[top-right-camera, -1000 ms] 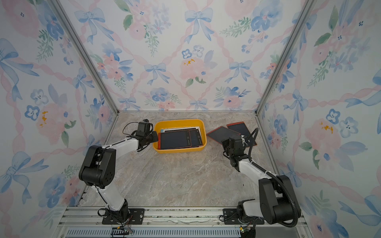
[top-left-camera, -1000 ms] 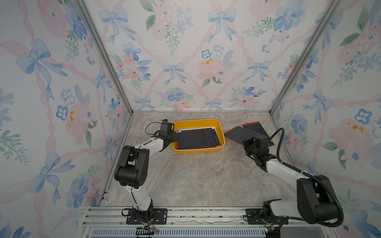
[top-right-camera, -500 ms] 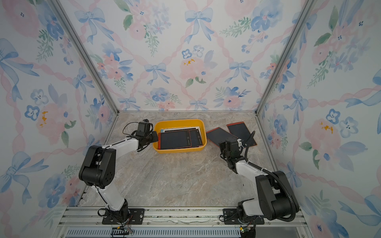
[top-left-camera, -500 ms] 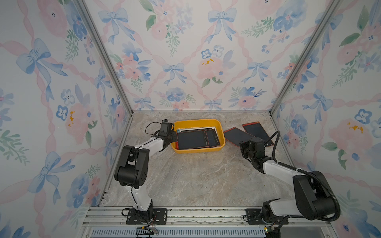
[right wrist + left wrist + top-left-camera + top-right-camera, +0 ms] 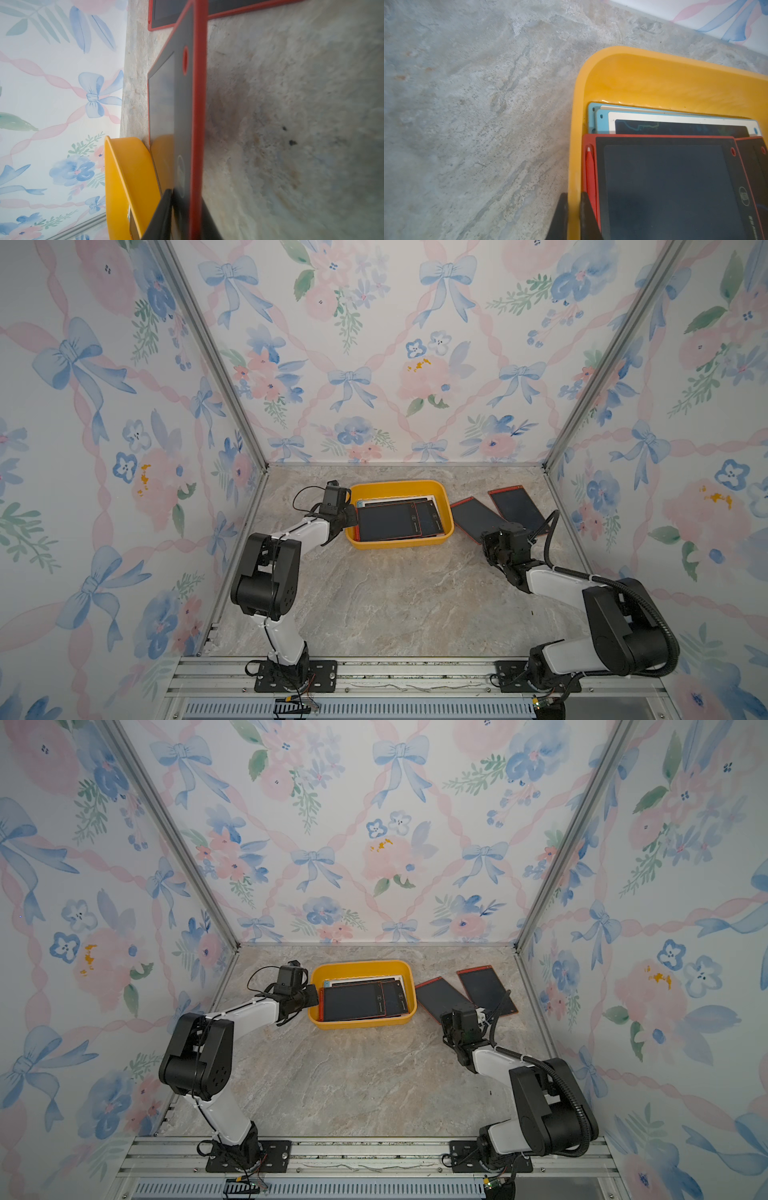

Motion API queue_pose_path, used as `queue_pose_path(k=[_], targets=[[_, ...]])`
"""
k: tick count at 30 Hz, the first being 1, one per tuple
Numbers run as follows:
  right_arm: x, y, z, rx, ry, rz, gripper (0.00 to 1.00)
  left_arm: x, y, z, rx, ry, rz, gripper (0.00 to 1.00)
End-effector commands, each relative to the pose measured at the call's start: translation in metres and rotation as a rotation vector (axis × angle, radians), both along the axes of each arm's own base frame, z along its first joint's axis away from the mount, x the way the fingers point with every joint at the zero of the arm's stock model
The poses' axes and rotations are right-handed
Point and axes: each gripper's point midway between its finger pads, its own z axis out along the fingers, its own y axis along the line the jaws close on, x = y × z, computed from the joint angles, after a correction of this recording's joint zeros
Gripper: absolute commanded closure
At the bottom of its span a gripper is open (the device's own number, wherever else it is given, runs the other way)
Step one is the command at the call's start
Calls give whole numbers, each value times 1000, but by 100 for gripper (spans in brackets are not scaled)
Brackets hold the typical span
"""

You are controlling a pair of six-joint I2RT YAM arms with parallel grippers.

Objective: Take out the writing tablet from the storage box
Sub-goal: Place the writing tablet at the center of the board.

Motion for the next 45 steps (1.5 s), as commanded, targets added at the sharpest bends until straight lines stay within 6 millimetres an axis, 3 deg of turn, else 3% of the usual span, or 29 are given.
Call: queue_pose_path(k=[1,15,23,37,45], targets=[[-12,2,-26,-25,82,10,74,-13,5,-21,10,84,5,100],[-16,10,-33,-6,110,30,70,-11,4,-22,5,86,4,100],[-17,12,-34,-3,114,37,63,-12,5,-22,6,85,8,100],[-23,9,-27,-20,153,36,38,-11,1,-22,-7,87,4,100],[-22,8,-11,-40,134,43,35,-11,1,-18,-10,80,6,100]])
